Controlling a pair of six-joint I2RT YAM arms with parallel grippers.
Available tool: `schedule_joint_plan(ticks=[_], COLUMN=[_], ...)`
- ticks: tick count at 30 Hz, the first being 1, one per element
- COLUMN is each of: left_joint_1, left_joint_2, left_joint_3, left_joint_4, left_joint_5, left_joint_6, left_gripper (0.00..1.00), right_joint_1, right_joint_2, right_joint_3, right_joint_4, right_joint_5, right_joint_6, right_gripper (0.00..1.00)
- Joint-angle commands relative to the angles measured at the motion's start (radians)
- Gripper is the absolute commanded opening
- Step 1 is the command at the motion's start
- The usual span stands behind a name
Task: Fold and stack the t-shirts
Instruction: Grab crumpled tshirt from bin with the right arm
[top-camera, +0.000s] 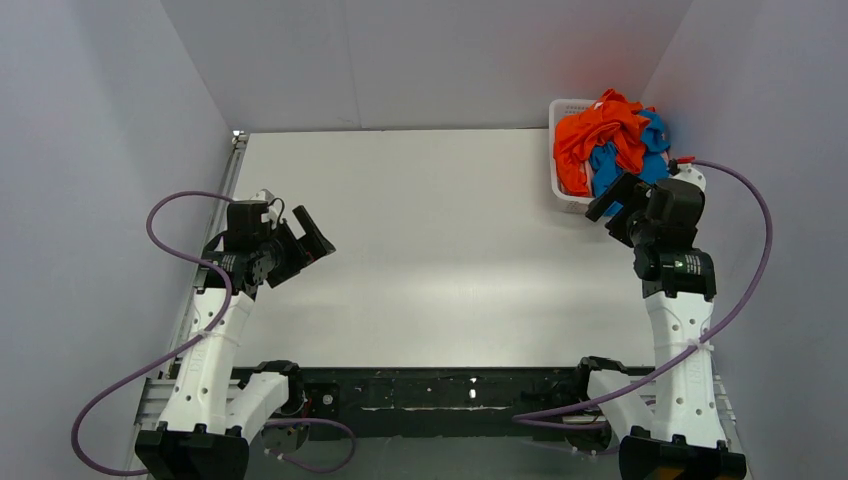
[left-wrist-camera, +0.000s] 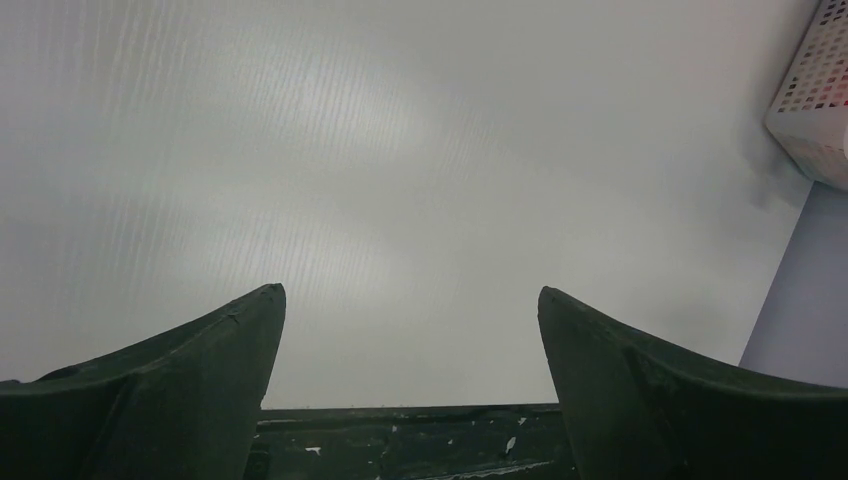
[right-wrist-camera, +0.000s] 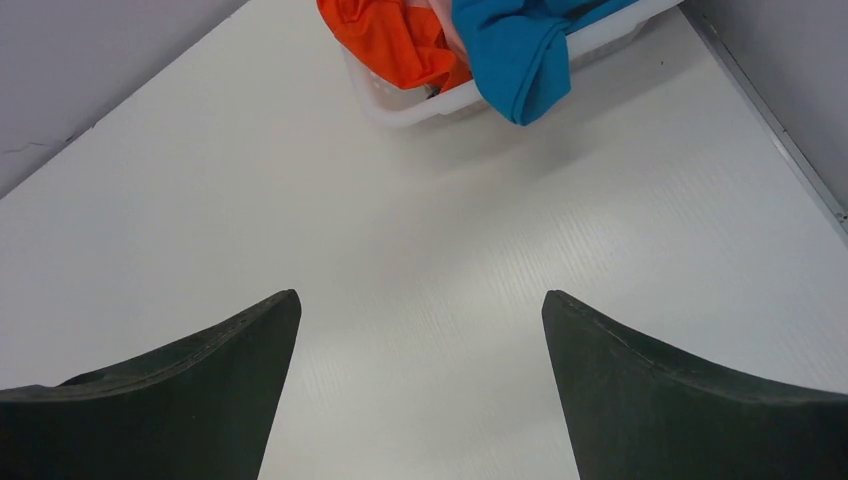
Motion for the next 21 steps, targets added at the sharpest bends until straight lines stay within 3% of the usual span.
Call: schedule_joint_plan(ticks=[1,4,10,16,21], left_joint_1=[0.006,0.006,0.006,0.006,0.006], left_joint_2=[-0.004,-0.005,0.004,0.008,0.01], left_joint_3=[0.013,-0.006,-0.026,-0.04,-0.046], left_joint_4=[-0.014,-0.016,-0.035,-0.024,-0.044], left_joint_5=[0.02,0.027,0.042,0.044,0.022], left_joint_6=[-0.003,0.001,0.018,0.024,0.025], left_gripper=[0.99,0.99,1.0,0.99,0.99], right_joint_1=[-0.002,-0.003,-0.003,-0.003,-0.003], right_joint_2=[0.021,0.109,0.448,0.768,1.002], right_joint_3=[0.003,0.039,0.293,0.532,0.76], right_joint_4=[0.131,0.199,0.226,0.341,0.315], right_joint_5=[-0.019,-0.091,-0.157,-0.058,0.043], right_joint_6=[-0.038,-0.074,-0.025,0.034,0.021], right_gripper=[1.0,1.0,1.0,0.92,0.9])
